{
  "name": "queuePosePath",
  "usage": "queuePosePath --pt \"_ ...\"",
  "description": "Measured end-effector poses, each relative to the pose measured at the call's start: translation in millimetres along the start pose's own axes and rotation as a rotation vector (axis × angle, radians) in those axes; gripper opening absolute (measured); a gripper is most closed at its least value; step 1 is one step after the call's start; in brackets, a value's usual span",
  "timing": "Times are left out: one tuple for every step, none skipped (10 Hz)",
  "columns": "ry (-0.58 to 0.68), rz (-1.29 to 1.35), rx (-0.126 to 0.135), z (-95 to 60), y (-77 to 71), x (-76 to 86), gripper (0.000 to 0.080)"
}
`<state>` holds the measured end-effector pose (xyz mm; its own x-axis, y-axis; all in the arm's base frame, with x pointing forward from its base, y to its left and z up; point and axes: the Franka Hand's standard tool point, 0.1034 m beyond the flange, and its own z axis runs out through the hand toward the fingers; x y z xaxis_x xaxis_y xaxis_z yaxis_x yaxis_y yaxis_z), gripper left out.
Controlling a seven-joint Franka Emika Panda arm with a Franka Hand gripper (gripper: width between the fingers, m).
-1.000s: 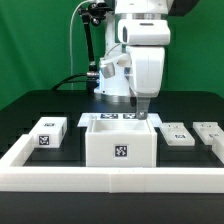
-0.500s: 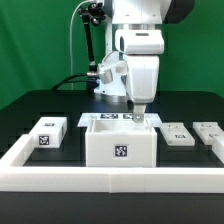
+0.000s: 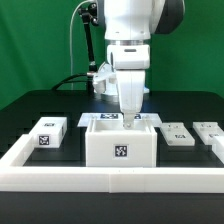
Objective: Assemble cabinet
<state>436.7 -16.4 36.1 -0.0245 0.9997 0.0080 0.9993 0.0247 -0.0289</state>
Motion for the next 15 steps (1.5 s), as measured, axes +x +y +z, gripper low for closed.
queuePosePath --pt "0.001 0.007 0.002 1.0 -0.6 1.1 0.0797" --pt "0.001 0.023 0.003 1.4 -0.3 4.4 0.0797" --pt "0.002 0.026 0.004 2.7 1.7 7.3 0.0797" --pt "0.005 0.027 0.009 6.6 1.8 8.3 0.0797" --pt "0.006 0.029 0.014 9.8 2.3 7.7 0.0797" --pt "0.007 0.032 0.019 13.1 1.4 6.8 0.0770" --pt "0.009 0.033 0.025 16.0 -0.2 7.4 0.0770" --pt "0.008 0.041 0.023 15.0 1.2 8.8 0.0597" --pt "0.008 0.044 0.021 14.5 1.9 9.4 0.0396" --pt "0.008 0.046 0.023 15.3 1.1 8.3 0.0261" --pt "0.008 0.047 0.023 15.3 1.0 8.0 0.0073" --pt "0.008 0.047 0.021 15.0 1.6 7.8 0.0073" --pt "0.008 0.048 0.017 14.6 2.4 7.6 0.0037" --pt "0.008 0.048 0.017 14.6 2.5 7.5 0.0037" --pt "0.008 0.048 0.017 14.6 2.5 7.5 0.0037"
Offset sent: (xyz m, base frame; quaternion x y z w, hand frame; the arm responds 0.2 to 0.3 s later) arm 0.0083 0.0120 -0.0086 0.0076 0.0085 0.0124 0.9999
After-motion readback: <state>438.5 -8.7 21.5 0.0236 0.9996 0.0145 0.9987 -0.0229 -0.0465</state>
